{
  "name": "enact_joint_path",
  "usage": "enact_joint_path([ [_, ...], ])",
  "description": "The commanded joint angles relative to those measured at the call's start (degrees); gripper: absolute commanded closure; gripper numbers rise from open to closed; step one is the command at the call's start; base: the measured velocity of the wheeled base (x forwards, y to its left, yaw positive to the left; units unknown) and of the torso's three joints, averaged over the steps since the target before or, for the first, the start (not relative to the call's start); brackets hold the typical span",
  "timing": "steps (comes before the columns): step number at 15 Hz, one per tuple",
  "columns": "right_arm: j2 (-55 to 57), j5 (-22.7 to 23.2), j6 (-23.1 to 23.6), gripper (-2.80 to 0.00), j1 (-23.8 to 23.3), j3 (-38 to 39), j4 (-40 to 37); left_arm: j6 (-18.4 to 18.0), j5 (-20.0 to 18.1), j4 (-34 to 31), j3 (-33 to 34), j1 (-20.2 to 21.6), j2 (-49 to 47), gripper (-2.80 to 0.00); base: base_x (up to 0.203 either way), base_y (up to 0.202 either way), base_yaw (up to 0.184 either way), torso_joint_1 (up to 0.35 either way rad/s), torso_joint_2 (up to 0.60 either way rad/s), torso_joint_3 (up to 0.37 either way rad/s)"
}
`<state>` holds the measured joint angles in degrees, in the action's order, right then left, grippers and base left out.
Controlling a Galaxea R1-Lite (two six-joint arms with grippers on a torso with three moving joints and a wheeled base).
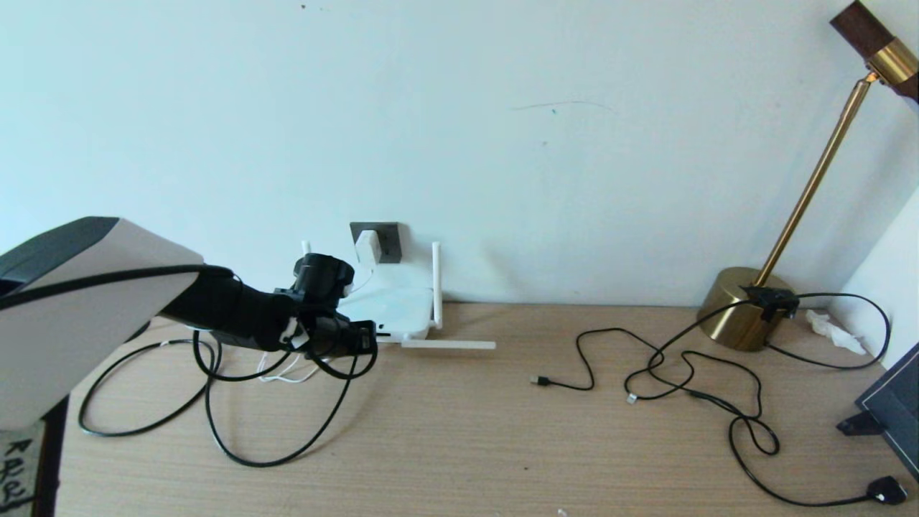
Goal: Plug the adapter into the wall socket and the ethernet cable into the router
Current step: Plug cable into router interface
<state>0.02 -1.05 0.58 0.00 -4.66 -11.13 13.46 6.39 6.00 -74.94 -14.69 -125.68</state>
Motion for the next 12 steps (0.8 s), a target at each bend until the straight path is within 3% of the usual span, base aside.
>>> enact_joint_path([
  [1, 0.1, 0.0, 0.0, -2.80, 0.0, 0.0, 0.0, 0.1, 0.1, 0.1, -0.5, 0.0, 0.0, 0.00, 0.000, 0.000, 0.000, 0.000, 0.00, 0.000],
  [12, 0.0, 0.0, 0.0, -2.80, 0.0, 0.0, 0.0, 0.1, 0.1, -2.1, -3.6, -0.2, -1.2, 0.00, 0.000, 0.000, 0.000, 0.000, 0.00, 0.000],
])
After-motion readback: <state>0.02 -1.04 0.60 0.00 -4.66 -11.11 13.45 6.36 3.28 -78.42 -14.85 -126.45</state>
